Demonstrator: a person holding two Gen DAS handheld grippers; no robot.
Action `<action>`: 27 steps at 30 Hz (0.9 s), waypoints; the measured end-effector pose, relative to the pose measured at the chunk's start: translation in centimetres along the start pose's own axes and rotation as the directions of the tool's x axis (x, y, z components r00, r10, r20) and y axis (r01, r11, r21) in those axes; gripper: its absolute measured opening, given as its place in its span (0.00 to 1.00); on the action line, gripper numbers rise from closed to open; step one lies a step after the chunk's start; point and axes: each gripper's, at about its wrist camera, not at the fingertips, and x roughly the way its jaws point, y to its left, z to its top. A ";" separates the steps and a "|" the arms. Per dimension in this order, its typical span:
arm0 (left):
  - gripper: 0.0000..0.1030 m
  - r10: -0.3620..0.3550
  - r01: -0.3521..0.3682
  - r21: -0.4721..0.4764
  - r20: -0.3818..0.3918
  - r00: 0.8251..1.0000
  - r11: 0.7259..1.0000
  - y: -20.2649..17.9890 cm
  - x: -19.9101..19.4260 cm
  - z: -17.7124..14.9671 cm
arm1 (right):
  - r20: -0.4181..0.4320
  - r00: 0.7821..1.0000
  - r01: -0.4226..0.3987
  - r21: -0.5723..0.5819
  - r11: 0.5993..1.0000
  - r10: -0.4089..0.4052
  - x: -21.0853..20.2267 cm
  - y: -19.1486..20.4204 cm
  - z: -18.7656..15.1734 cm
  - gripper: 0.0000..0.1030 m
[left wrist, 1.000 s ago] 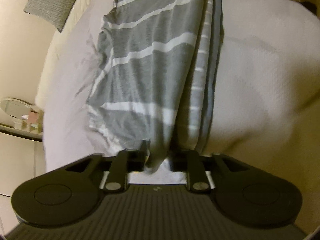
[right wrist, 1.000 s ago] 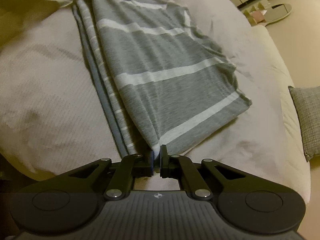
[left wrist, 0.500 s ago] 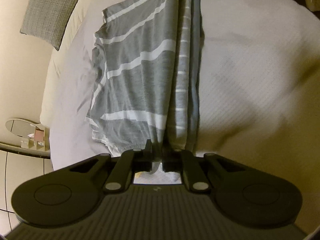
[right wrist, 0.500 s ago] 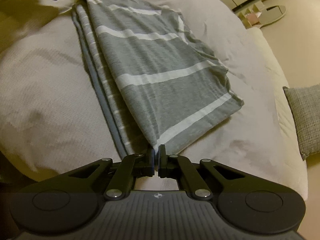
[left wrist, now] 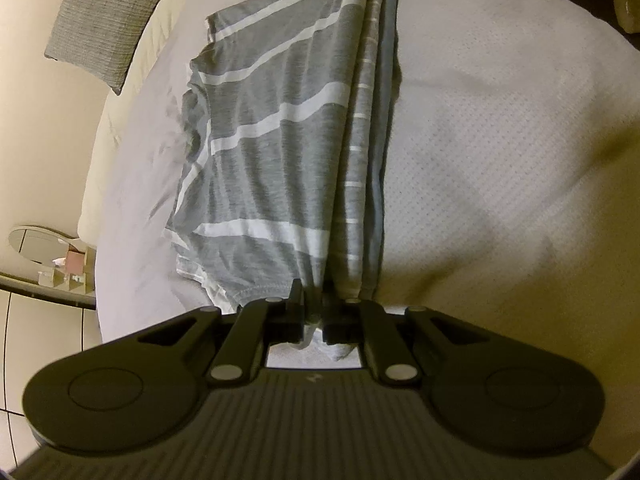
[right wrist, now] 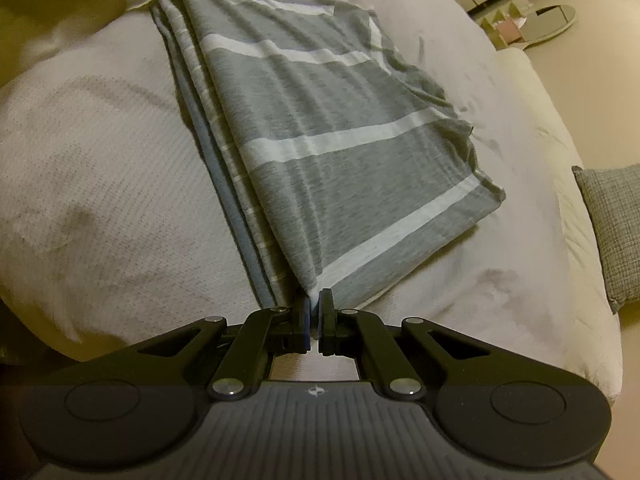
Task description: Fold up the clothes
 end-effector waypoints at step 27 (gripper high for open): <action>0.99 0.002 -0.033 -0.893 -0.036 0.999 0.449 3.8 -6.9 -5.7 | 0.108 0.994 -0.093 0.889 0.447 -0.008 -6.8 -0.9 -2.2 0.79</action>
